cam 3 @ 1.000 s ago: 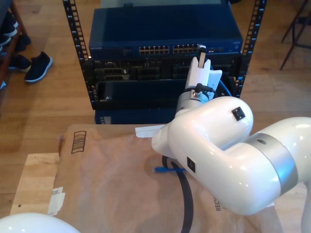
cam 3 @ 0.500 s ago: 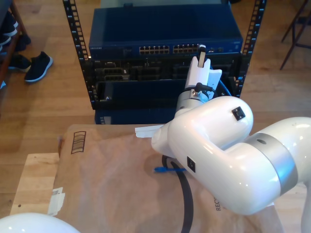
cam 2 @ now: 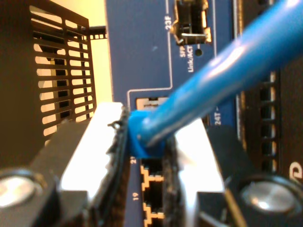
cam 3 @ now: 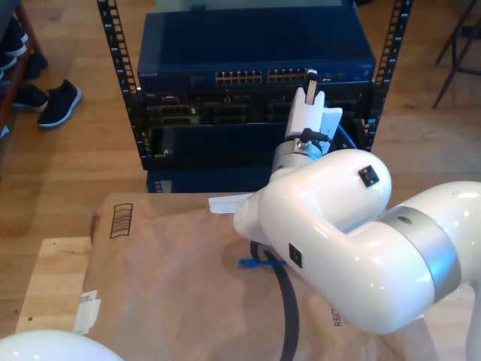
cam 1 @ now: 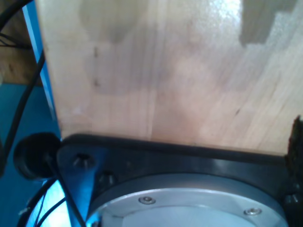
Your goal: Grab the cable and plug it in
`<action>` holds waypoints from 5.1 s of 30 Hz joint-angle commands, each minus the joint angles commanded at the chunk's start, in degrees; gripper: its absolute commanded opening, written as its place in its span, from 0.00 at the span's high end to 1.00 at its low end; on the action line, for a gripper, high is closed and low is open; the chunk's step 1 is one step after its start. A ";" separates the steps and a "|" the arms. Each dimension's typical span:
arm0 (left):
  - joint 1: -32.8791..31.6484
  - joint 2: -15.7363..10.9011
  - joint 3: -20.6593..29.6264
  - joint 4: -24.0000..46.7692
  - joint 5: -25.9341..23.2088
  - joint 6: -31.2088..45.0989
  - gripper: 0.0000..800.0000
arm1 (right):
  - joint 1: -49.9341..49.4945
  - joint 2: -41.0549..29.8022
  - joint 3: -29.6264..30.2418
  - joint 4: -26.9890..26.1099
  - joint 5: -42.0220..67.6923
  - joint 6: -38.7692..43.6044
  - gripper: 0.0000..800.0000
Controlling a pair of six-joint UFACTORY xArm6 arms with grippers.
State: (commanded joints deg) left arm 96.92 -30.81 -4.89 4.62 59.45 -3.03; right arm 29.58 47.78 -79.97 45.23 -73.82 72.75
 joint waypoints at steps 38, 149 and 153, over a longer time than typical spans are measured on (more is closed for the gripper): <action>0.09 0.00 0.00 0.00 0.00 0.00 0.00 | -0.35 0.35 -0.18 -0.62 0.70 0.09 0.76; 0.00 0.00 -0.09 0.00 -0.09 0.00 0.00 | -32.26 -46.77 45.19 -51.78 28.57 0.88 0.12; 0.09 0.00 -0.09 0.00 -0.09 0.00 0.00 | -38.42 -49.14 46.24 -61.10 33.49 0.88 0.12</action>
State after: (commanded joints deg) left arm 97.01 -30.81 -4.98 4.62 59.36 -3.03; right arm -8.84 -1.36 -33.73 -15.87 -40.33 73.63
